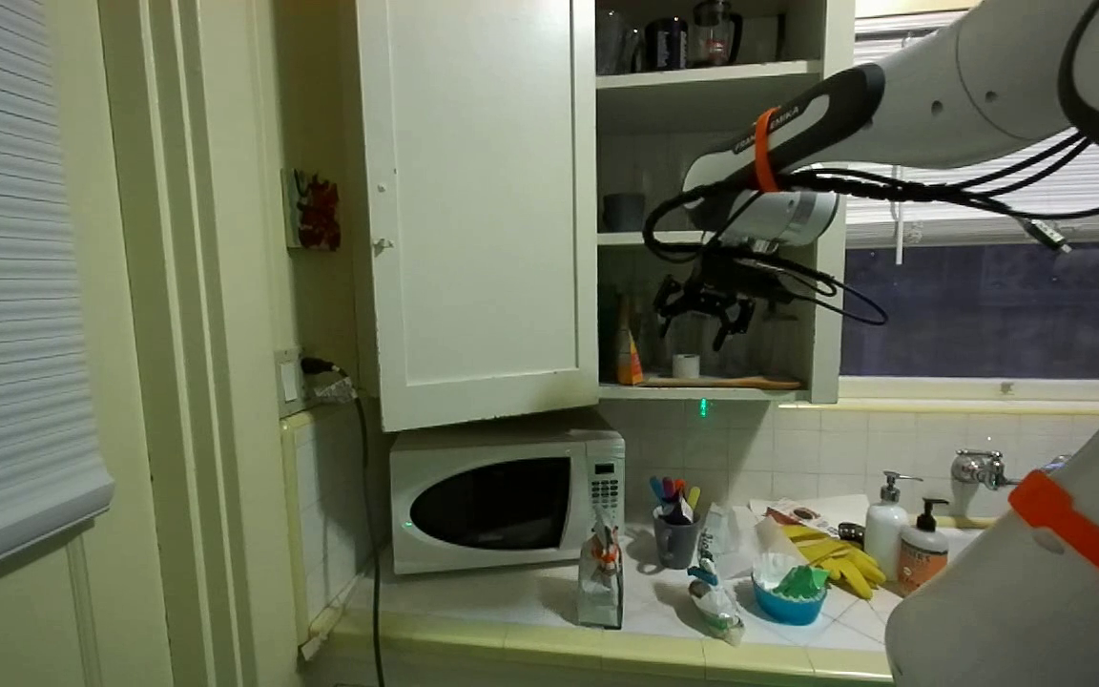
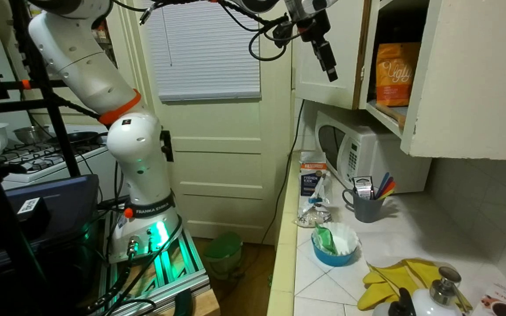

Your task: Remove the wooden spoon from the cabinet and place it on the counter top

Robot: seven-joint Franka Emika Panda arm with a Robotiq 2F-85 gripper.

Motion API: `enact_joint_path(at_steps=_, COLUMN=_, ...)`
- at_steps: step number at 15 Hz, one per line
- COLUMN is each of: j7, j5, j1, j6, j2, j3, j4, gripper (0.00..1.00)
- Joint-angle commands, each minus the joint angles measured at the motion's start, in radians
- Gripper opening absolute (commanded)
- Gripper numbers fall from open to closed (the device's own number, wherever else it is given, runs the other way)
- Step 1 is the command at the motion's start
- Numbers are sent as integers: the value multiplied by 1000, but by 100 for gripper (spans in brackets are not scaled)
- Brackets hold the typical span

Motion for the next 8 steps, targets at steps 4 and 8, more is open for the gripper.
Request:
enact_joint_path(at_steps=4, j7=33, j5=-10, j1=-59, j6=69, j2=20, j3=-7, j4=3, gripper=100)
enact_joint_path(at_steps=8, j7=395, j5=-200, j1=-193, j6=180, j2=43, j3=126, j4=-26, gripper=100)
